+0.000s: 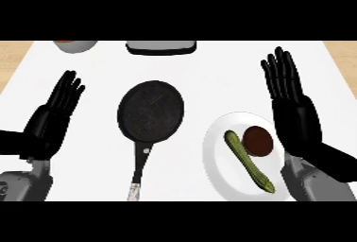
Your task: Pick the cupcake from the plate and place it in the pan
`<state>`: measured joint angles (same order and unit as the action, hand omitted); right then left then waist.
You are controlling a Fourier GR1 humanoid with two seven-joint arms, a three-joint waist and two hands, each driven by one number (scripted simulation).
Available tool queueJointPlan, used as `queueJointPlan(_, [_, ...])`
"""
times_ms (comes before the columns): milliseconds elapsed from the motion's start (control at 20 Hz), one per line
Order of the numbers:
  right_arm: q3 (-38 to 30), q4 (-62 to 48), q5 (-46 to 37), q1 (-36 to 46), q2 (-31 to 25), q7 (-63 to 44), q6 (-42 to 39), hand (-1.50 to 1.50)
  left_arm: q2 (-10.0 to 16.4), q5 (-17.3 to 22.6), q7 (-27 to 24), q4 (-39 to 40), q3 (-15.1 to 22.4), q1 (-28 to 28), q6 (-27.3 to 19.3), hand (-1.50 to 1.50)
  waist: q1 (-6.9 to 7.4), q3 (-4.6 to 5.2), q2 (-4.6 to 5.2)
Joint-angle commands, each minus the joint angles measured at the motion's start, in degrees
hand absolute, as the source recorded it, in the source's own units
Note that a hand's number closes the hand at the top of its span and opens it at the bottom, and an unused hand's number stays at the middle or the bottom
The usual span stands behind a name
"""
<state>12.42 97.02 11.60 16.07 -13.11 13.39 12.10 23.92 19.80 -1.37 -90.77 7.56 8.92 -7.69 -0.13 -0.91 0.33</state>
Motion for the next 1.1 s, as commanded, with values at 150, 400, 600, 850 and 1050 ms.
queueJointPlan(150, [-4.7, -10.4, 9.1, 4.5, -3.7, -10.1, -8.8, -1.50, 2.6, -10.1, 1.9, 3.3, 3.3, -5.3, -4.1, 0.00, 1.41, 0.80, 0.13])
queueJointPlan(400, [-9.7, -19.3, 1.1, -2.7, -10.8, -19.1, 2.1, -1.50, 3.7, -11.8, 5.0, 4.6, 4.2, -8.8, -5.3, 0.00, -0.83, 0.91, 0.12])
queueJointPlan(600, [-9.4, -20.6, 0.2, -6.0, -20.7, -22.5, -7.1, -1.50, 2.8, -14.0, 5.8, 3.8, 5.9, -10.5, -6.4, 0.00, -0.25, 0.93, -0.32])
queueJointPlan(850, [-6.1, -19.8, -5.6, -3.8, -31.8, -21.2, -18.2, -1.50, 4.0, -14.5, 7.4, -0.3, 5.6, -12.0, -6.3, 0.00, 0.79, 0.91, -0.42])
queueJointPlan(1050, [-2.2, -18.4, -5.9, 0.2, -34.0, -24.8, -27.1, -1.50, 3.1, -15.8, 8.7, -1.1, 6.5, -11.4, -6.5, 0.00, 0.94, 0.93, -0.34])
